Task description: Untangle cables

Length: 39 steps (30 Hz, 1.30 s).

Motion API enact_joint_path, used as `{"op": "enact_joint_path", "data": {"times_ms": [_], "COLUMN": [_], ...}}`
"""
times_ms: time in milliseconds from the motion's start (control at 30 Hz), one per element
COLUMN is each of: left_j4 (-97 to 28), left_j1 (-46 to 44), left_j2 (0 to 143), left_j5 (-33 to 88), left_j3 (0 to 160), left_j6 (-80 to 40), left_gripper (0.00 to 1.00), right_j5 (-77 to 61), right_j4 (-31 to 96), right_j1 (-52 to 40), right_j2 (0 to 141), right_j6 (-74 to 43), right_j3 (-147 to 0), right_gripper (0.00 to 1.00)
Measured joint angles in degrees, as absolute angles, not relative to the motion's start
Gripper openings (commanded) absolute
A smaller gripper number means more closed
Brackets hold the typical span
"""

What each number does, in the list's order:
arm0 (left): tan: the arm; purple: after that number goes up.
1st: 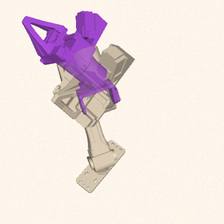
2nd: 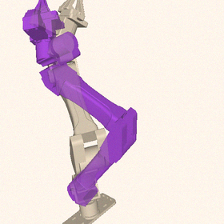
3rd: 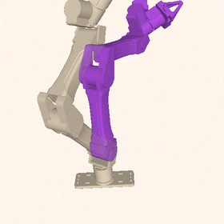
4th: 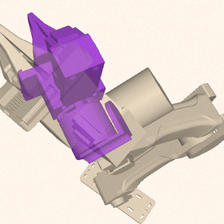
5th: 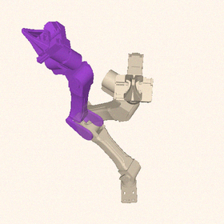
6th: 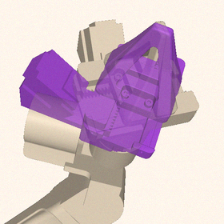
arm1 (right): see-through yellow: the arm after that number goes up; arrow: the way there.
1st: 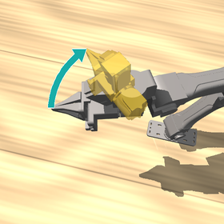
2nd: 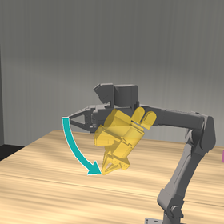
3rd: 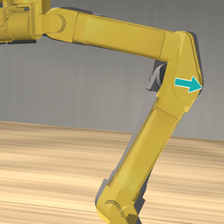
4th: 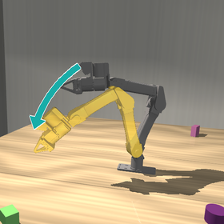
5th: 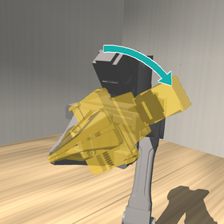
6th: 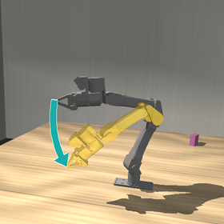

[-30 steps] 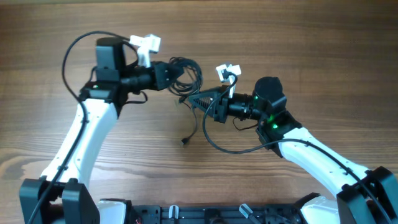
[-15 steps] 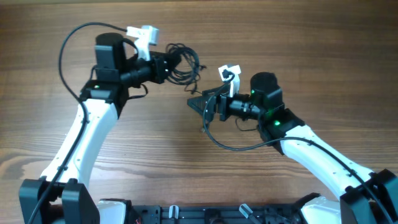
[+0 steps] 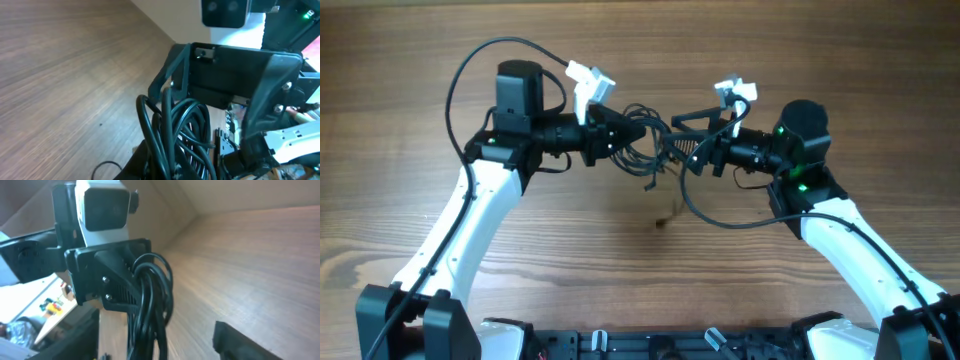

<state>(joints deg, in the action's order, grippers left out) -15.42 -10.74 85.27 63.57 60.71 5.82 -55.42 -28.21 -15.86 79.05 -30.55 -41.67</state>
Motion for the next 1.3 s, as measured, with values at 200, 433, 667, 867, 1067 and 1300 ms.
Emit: {"op": "enact_joint_path", "data": {"times_ms": [200, 433, 667, 867, 1067, 1300], "left_j4": [-15.4, -14.0, -21.8, -18.8, -16.4, -20.5], "left_j1": [-13.0, -7.6, -8.2, -18.5, -25.6, -27.0], "left_j2": [85.3, 84.1, 83.4, 83.4, 83.4, 83.0], "left_j5": [63.6, 63.2, 57.6, 39.7, 24.2, 8.9], "left_j3": [60.7, 60.7, 60.9, 60.9, 60.9, 61.5], "left_j6": [6.2, -3.0, -20.3, -32.5, -38.0, -38.6], "left_gripper": [0.35, 0.42, 0.45, 0.53, 0.04, 0.04], "right_j5": [-56.3, -46.7, -38.2, -36.8, -35.5, -35.5], "right_j4": [-25.6, -26.4, -26.8, -26.0, -25.9, -21.6], "right_j1": [-19.4, -19.8, -19.8, -19.8, -20.3, -20.6], "right_j2": [79.7, 79.9, 80.0, 80.0, 80.0, 80.8], "right_j6": [-30.7, -39.3, -48.1, -50.2, -50.3, -47.6], "right_j3": [-41.7, -41.7, -41.7, -41.7, -41.7, -41.8], "right_gripper": [0.04, 0.04, 0.04, 0.04, 0.07, 1.0]}}
